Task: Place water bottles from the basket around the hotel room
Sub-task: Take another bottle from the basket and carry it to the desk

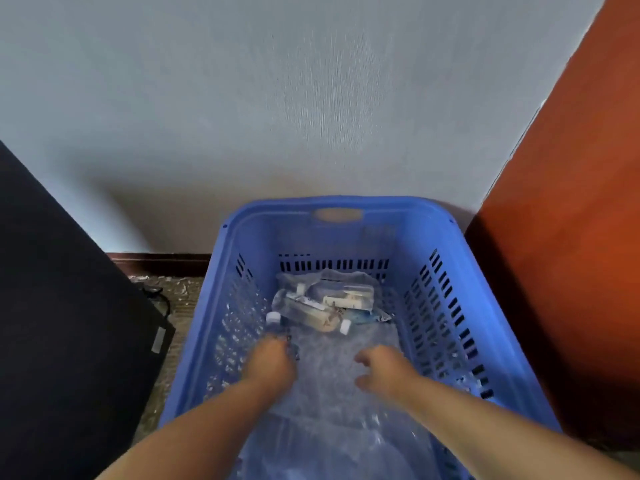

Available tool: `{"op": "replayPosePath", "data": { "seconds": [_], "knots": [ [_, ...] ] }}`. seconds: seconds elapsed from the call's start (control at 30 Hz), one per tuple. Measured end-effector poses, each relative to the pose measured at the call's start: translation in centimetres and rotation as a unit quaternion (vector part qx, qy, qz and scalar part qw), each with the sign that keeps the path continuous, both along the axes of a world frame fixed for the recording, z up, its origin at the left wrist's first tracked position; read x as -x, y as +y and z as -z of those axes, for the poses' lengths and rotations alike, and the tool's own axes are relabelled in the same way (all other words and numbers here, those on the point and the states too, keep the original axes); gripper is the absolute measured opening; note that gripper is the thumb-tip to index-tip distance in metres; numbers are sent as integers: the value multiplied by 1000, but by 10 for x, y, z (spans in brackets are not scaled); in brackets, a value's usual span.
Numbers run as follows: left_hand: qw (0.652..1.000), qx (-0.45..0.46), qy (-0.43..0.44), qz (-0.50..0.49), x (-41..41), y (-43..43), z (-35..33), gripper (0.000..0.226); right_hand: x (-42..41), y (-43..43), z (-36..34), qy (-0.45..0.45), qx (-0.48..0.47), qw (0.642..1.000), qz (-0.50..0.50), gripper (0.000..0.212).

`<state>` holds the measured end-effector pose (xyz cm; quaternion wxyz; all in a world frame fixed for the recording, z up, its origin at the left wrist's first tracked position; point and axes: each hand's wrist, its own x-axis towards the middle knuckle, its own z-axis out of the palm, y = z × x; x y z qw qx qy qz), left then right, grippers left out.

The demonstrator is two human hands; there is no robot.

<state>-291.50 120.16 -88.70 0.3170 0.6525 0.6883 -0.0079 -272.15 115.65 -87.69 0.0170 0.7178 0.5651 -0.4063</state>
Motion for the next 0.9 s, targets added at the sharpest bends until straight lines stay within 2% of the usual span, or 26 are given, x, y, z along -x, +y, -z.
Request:
{"op": "replayPosePath", "data": {
  "seconds": [0.07,0.17,0.37,0.47,0.6,0.77,0.9],
  "knots": [
    [996,26,-33,-74,-4,8,25,29,-6,10,18,-1,-16,999,36,44],
    [978,79,-55,-184,-6,6,46,44,-8,6,37,-3,-13,998,68,38],
    [960,160,-19,-229,-1,12,57,53,-2,15,64,-7,-11,997,78,35],
    [955,189,-31,-228,-5,12,62,53,4,26,74,4,-13,996,90,36],
    [948,184,-41,-257,-8,7,73,64,13,39,85,1,-30,996,82,40],
    [920,123,-147,-341,-6,4,82,53,20,59,87,10,-82,987,140,40],
    [890,59,-223,-394,-20,2,71,56,29,60,80,29,-110,979,168,40]
  ]
}}
